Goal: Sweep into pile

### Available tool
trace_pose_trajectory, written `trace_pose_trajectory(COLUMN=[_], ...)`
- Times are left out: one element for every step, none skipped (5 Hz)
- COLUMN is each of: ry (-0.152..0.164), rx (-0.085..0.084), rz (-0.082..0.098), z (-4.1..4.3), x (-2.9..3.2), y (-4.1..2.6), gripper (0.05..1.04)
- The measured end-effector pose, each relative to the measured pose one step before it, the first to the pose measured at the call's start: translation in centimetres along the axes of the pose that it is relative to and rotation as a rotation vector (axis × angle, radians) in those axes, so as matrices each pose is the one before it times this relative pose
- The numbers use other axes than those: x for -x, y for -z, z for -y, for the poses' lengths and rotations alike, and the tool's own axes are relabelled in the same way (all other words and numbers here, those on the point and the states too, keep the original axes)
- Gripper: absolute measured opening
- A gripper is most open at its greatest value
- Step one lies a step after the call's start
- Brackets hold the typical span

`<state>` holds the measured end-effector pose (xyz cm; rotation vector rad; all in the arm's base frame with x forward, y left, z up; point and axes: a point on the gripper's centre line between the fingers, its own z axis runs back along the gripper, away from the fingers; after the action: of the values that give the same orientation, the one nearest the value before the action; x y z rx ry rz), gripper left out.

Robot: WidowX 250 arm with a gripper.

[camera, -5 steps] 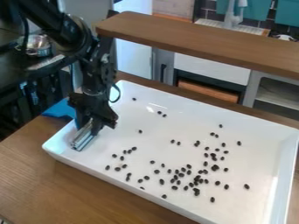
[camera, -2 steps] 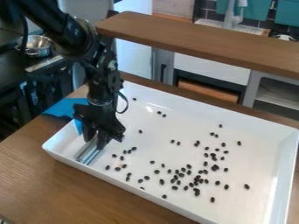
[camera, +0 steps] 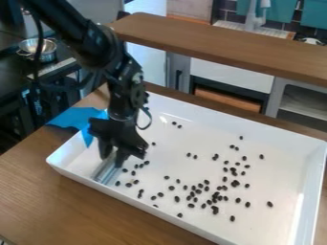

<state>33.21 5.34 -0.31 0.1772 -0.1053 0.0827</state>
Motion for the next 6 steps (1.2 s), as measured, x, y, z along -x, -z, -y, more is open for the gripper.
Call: trace_pose_trajectory(ry=[0.0119,0.0272,0.0195,0.0074,-0.0089,-0.0169], rx=[0.0045,0.0163,0.0202,0.0109,0.0265,0.0039], rz=[0.0015,0.0038,-0.0006,-0.0062,-0.0025,-0.0157], z=[1.929,2.492,2.634,2.45,2.727,1.967], x=[0.353,0.557,0.317,0.323,-0.243,-0.371], y=[-0.307,-0.603,-0.452,-0.539,-0.935,-0.041], gripper=[0.361,0.361,0.361,0.361,0.361,0.361])
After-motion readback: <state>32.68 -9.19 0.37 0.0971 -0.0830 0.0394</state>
